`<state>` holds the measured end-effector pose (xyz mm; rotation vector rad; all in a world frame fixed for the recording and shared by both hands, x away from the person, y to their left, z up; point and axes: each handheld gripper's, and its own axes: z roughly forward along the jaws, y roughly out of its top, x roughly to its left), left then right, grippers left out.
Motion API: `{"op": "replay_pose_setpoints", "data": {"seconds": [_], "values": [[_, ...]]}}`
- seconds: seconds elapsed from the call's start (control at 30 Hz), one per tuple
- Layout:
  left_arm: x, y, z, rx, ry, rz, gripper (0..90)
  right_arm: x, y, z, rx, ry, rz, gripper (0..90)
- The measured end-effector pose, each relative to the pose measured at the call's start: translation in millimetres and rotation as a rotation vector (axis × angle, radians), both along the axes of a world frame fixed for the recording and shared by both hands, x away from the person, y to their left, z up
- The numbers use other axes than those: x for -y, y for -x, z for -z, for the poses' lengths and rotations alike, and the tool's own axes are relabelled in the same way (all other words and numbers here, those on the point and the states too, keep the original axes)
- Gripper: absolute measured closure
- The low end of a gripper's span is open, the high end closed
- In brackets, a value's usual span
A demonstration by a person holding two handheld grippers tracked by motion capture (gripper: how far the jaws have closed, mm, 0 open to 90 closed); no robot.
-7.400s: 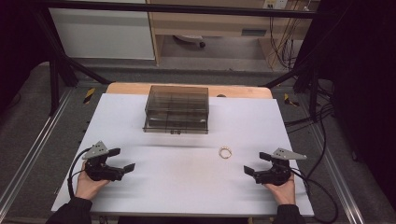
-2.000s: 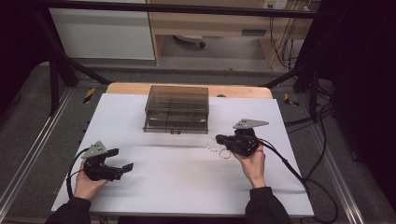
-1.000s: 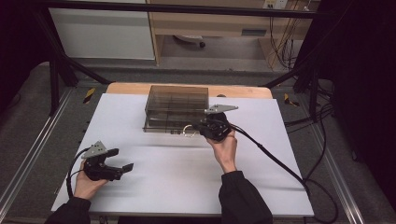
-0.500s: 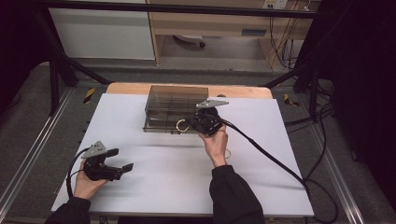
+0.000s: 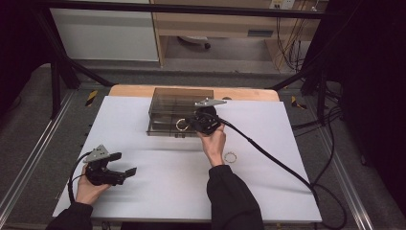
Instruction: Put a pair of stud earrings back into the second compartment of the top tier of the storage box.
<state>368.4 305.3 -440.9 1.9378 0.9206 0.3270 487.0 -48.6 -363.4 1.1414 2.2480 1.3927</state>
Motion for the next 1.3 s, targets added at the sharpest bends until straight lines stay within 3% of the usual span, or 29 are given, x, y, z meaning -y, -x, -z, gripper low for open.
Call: {"op": "replay_pose_setpoints", "data": {"seconds": [0.53, 0.77, 1.07, 1.3], "values": [[0.1, 0.0, 0.1, 0.000, 0.001, 0.001, 5.1, -10.9, -10.9, 23.0, -0.027, 0.037, 0.004, 86.4], [0.1, 0.0, 0.1, -0.001, 0.001, 0.001, 5.1, -10.7, -10.1, 22.5, -0.018, 0.044, -0.006, 82.7], [-0.2, 0.0, 0.0, 0.000, 0.001, -0.001, 5.1, -3.9, -0.9, 4.5, 0.032, 0.028, -0.014, 70.1], [0.0, 0.2, -0.2, 0.000, 0.003, 0.000, 5.1, 7.3, 15.1, -13.9, 0.046, 0.025, -0.044, 51.4]]}}
